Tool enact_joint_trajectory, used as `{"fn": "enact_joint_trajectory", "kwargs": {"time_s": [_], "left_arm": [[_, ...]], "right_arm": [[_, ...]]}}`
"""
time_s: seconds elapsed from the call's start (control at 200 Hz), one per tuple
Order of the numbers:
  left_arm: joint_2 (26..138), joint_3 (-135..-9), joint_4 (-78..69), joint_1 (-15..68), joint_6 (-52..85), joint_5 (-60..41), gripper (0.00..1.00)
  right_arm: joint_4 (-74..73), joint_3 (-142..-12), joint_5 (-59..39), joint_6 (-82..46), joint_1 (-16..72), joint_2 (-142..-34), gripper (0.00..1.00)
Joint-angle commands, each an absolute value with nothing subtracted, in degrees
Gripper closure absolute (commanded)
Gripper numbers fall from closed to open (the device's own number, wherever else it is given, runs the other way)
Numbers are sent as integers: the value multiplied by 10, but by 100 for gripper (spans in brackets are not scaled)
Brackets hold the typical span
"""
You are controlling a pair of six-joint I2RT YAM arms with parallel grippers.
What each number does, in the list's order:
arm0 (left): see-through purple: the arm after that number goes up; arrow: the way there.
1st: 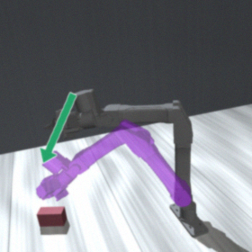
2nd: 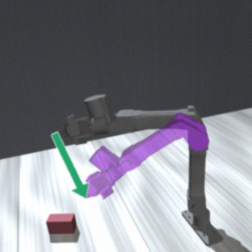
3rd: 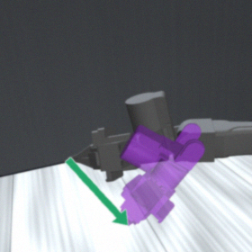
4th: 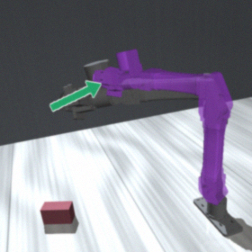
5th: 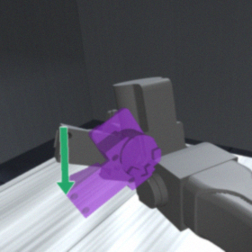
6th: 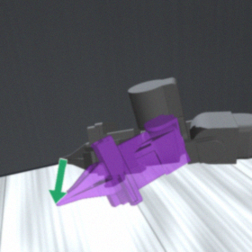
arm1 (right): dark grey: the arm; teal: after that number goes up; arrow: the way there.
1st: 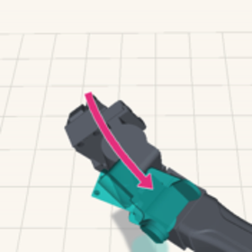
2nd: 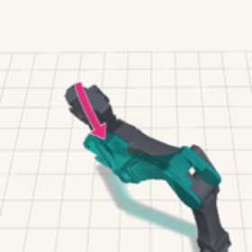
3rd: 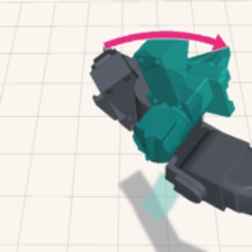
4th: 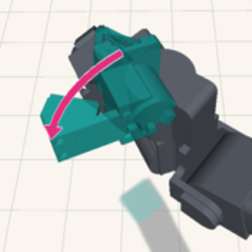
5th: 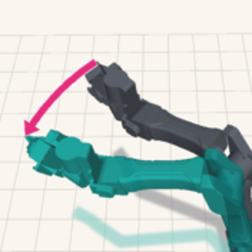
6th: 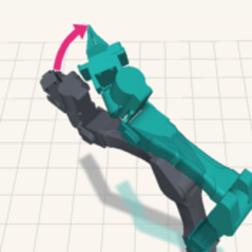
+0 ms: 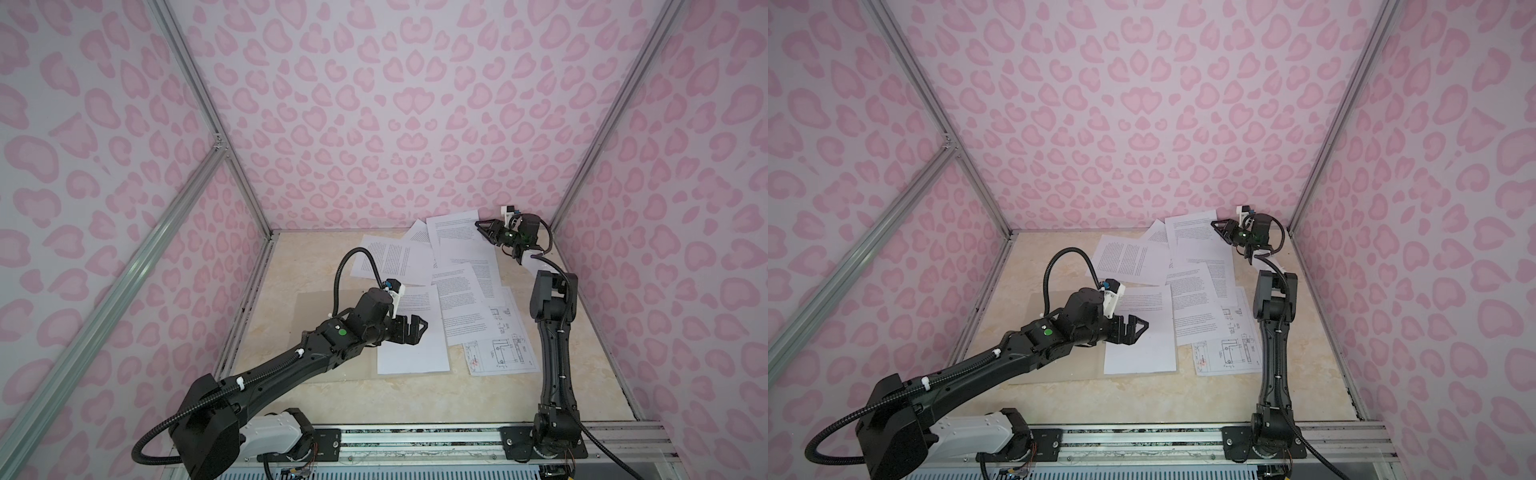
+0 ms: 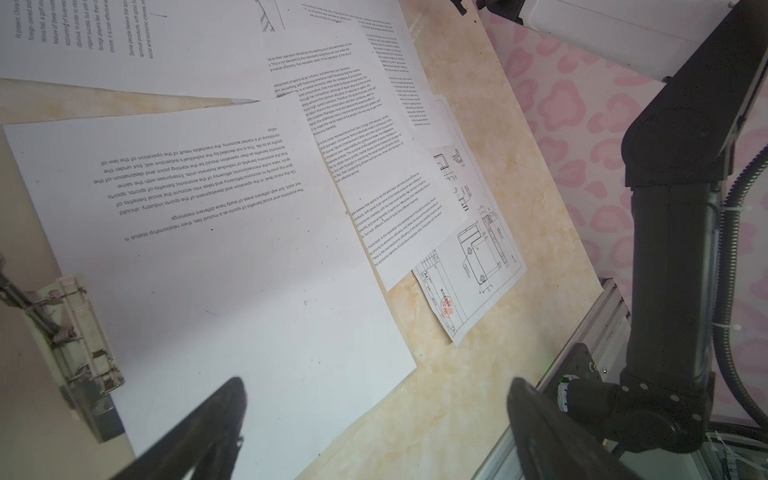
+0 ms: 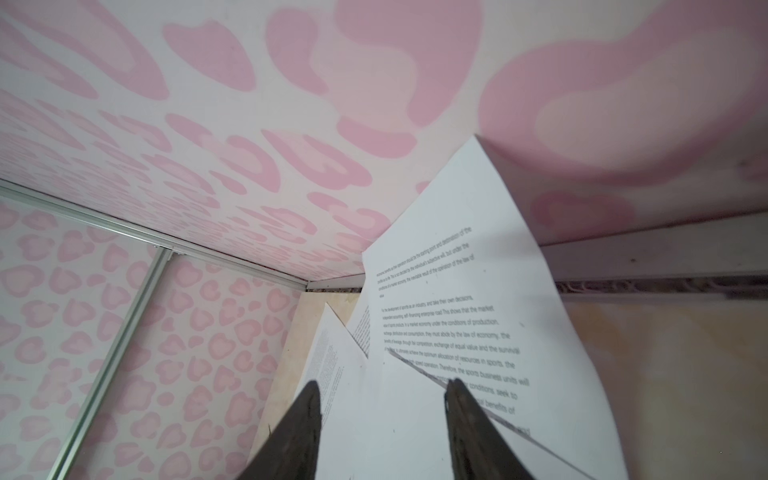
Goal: Put the files into the folder
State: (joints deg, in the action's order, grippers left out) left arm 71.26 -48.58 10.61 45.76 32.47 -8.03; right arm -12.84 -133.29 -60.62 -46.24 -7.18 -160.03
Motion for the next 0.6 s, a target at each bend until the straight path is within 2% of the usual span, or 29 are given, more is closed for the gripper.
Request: {"fn": "enact_joint_trajectory", "kwargs": {"time_s": [0.0, 0.055, 0.085, 0.155, 0.26, 0.4, 0.595], "left_arm": [[702, -477, 100, 457, 324, -71, 1], [699, -475, 100, 457, 324, -68, 1], [698, -474, 102, 458, 324, -67, 1], [694, -471, 102, 457, 325, -66, 1], [688, -464, 99, 458, 324, -62, 2], [691, -462, 101, 457, 321, -63, 2], [693, -464, 102, 456, 318, -66, 2]], "right_arm": [[-29, -1359, -604, -401, -67, -1611, 55], [-6, -1325, -567, -380, -68, -1583, 56], [2, -1296, -543, -368, -70, -1561, 51], [35, -1250, -490, -343, -76, -1524, 48], [124, -1233, -450, -296, -85, -1502, 46], [155, -1160, -388, -248, -88, -1447, 38], [204, -1199, -380, -233, -94, -1479, 34]]}}
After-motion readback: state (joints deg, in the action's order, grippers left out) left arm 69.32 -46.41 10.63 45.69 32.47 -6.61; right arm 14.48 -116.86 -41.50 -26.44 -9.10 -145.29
